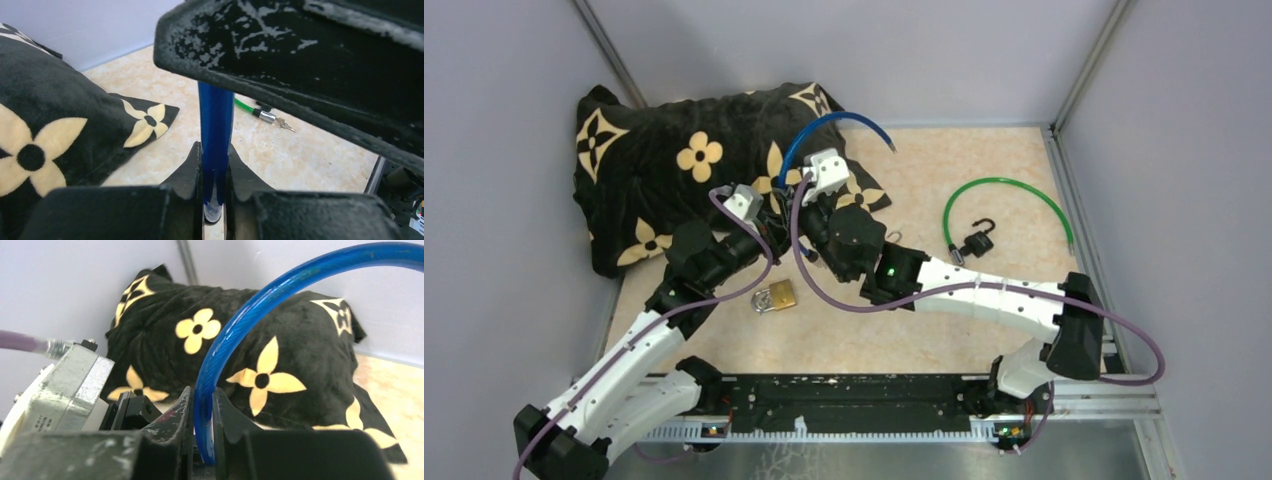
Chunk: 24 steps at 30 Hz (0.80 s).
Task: Lock with the key
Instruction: Pick up the lock from the center of the board.
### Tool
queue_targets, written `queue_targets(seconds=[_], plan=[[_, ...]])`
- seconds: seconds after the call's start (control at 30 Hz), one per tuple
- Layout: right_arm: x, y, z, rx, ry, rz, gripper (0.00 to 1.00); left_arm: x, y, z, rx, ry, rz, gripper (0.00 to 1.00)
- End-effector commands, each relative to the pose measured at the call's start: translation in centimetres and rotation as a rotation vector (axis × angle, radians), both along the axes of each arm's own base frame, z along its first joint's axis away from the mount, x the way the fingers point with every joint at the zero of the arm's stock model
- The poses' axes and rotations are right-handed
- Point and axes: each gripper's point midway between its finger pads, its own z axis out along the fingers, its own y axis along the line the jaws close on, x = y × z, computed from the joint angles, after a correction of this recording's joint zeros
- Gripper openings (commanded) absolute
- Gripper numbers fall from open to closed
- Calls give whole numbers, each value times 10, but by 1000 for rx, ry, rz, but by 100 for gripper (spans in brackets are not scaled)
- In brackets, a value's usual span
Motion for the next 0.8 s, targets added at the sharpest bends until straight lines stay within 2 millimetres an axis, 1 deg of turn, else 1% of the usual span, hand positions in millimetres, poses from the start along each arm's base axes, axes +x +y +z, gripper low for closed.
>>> queue_targets(seconds=[0.0, 0.07, 0.1, 0.13, 0.17, 0.2, 0.23, 0.3, 0.33, 0.4, 0.47, 0.5, 0.53, 0.67, 0.7, 0.77], plan=[[-26, -3, 46, -20, -53, 361, 37, -6, 10, 23, -51, -62, 20, 0], [-28, -21, 22, -131, 5, 524, 67, -12, 12, 21, -46, -49, 2, 0], [-30, -36, 9, -176, 35, 582, 77, -17, 12, 17, -42, -28, -19, 0], [-40, -53, 3, -215, 43, 663, 83, -22, 11, 13, -38, -11, -45, 0], [-41, -72, -11, -259, 57, 714, 88, -28, 9, 8, -33, 6, -75, 0], [-48, -87, -18, -287, 56, 747, 92, -34, 6, 5, -32, 16, -111, 0], [-49, -101, -25, -302, 63, 749, 95, -40, 3, 4, -34, 23, -144, 0], [-49, -125, -32, -337, 47, 731, 96, -50, -1, 3, -43, 30, -204, 0], [-44, -135, -36, -347, 55, 697, 96, -54, -3, 3, -51, 33, -227, 0], [-26, -153, -51, -364, 85, 609, 96, -62, -5, 5, -60, 28, -275, 0], [-5, -166, -71, -398, 120, 517, 96, -70, -8, 7, -60, 17, -321, 0], [0, -168, -79, -413, 129, 504, 95, -72, -8, 7, -60, 18, -334, 0], [0, -167, -87, -427, 129, 516, 94, -74, -8, 8, -62, 23, -342, 0], [-12, -157, -111, -423, 127, 615, 91, -75, -6, 6, -79, 67, -338, 0], [-12, -158, -117, -417, 132, 610, 90, -74, -6, 6, -82, 70, -334, 0], [-4, -163, -128, -405, 152, 542, 89, -76, -6, 8, -88, 63, -340, 0]])
